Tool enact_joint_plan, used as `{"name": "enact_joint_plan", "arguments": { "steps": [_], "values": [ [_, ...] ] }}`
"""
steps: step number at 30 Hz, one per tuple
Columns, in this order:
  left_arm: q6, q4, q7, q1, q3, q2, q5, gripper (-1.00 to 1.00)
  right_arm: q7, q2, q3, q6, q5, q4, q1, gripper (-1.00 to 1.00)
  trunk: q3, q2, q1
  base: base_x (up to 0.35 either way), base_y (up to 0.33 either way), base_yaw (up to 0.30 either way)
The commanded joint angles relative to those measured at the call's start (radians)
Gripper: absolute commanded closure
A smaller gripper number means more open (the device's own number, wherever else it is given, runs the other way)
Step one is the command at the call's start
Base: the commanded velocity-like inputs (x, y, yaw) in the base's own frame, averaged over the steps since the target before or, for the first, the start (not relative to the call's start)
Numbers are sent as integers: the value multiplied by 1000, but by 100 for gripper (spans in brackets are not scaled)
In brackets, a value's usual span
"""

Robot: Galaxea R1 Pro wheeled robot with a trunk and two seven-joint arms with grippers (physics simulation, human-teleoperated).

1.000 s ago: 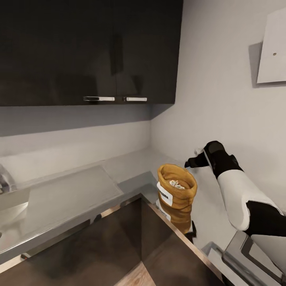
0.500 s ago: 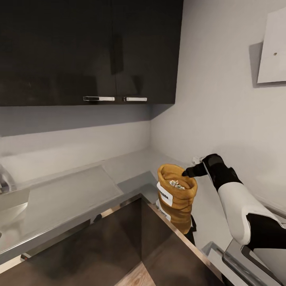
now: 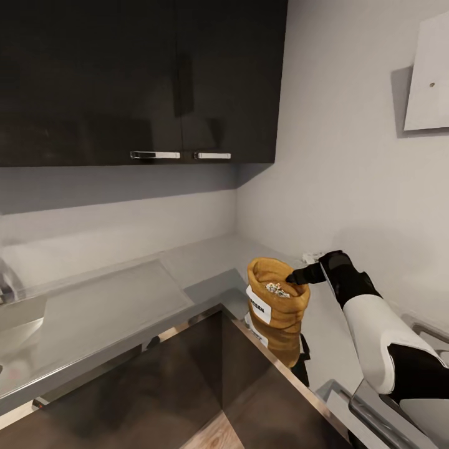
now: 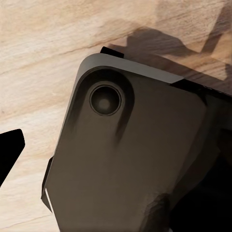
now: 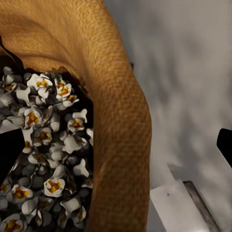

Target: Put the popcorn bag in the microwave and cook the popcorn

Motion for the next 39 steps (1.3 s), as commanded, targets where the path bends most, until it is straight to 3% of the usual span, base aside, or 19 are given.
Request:
{"name": "enact_joint_plan", "arguments": {
  "steps": [1, 17, 18, 21, 26, 39],
  "values": [
    [-2, -1, 2, 0, -2, 0, 10, -100, 9, 1, -5, 2, 10, -1, 1, -100, -1, -1, 0, 0, 0, 0],
    [-2, -1, 2, 0, -2, -1, 10, -100, 7, 0, -13, -39, 10, 87, 5, -100, -1, -1, 0, 0, 0, 0],
    [-2, -1, 2, 0, -2, -1, 10, -100, 7, 0, -18, -39, 10, 88, 5, 100, -1, -1, 0, 0, 0, 0],
    [-2, -1, 2, 0, -2, -1, 10, -100, 8, -4, -36, -39, 11, 101, 5, 100, -1, -1, 0, 0, 0, 0],
    [-2, 0, 2, 0, -2, 0, 10, -100, 9, -36, -40, -40, 11, 115, 5, 100, -1, -1, 0, 0, 0, 0],
    [-2, -1, 2, 0, -2, -1, 10, -100, 9, -38, -41, -15, 15, 97, 5, 100, -1, -1, 0, 0, 0, 0]
  ]
}}
